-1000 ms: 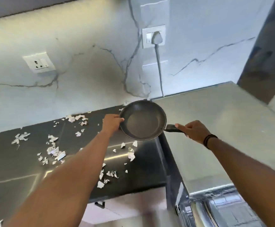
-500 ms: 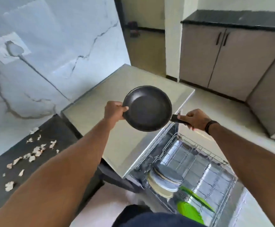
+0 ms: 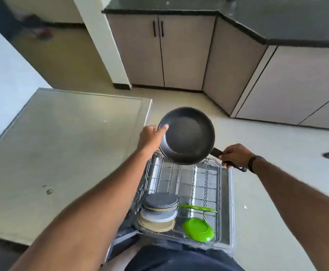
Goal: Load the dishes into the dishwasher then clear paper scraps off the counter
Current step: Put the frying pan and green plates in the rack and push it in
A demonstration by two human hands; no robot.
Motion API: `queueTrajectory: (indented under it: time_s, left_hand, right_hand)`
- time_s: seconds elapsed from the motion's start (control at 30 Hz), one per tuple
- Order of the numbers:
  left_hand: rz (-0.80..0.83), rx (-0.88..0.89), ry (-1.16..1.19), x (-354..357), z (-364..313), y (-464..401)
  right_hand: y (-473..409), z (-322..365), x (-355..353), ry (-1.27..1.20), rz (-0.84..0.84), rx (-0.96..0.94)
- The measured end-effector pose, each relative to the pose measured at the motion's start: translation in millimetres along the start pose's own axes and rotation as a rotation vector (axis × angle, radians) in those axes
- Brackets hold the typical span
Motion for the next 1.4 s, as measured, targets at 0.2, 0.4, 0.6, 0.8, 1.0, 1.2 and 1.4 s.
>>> queueTrajectory:
  time_s: [0.2, 0.4, 0.6, 0.8, 1.0, 1.2, 1.4]
  left_hand:
    - [0.293, -0.208, 0.265, 86, 51, -53]
    - [0.354, -0.387, 0.449, 141, 94, -89]
    - [0.309, -0.509, 0.567, 198, 149, -138]
    - [0.321, -0.528, 0.526, 250, 211, -183]
    - [0.246, -0.613, 0.496, 278, 285, -217]
    - [0.187, -0.625, 0.445, 297, 306, -229]
    - [0.185, -0.544, 0.454, 309, 296, -247]
  right_hand:
    - [-11, -66, 29, 0.046, -0.106, 0.14]
    - [-51, -124, 74, 0.105, -0.207, 0.177]
    - [-102, -192, 133, 0.051, -0.283, 0.191]
    - [-156, -251, 179, 0.135, -0.314, 0.119]
    - [-206, -283, 207, 0.381, -0.232, 0.048]
    - [-236, -308, 218, 0.393, -0.153, 0.078]
    - [-254, -317, 222, 0.367, -0.138, 0.118]
Point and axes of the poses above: each hand's wrist, its own y-axis away from the middle knuckle, its own x-axis out of the palm, z = x × y, the point moved 5 cm from there along -y, towards the middle knuckle, and after that the axes turned 14 degrees about -x, right-handed, at the moved point
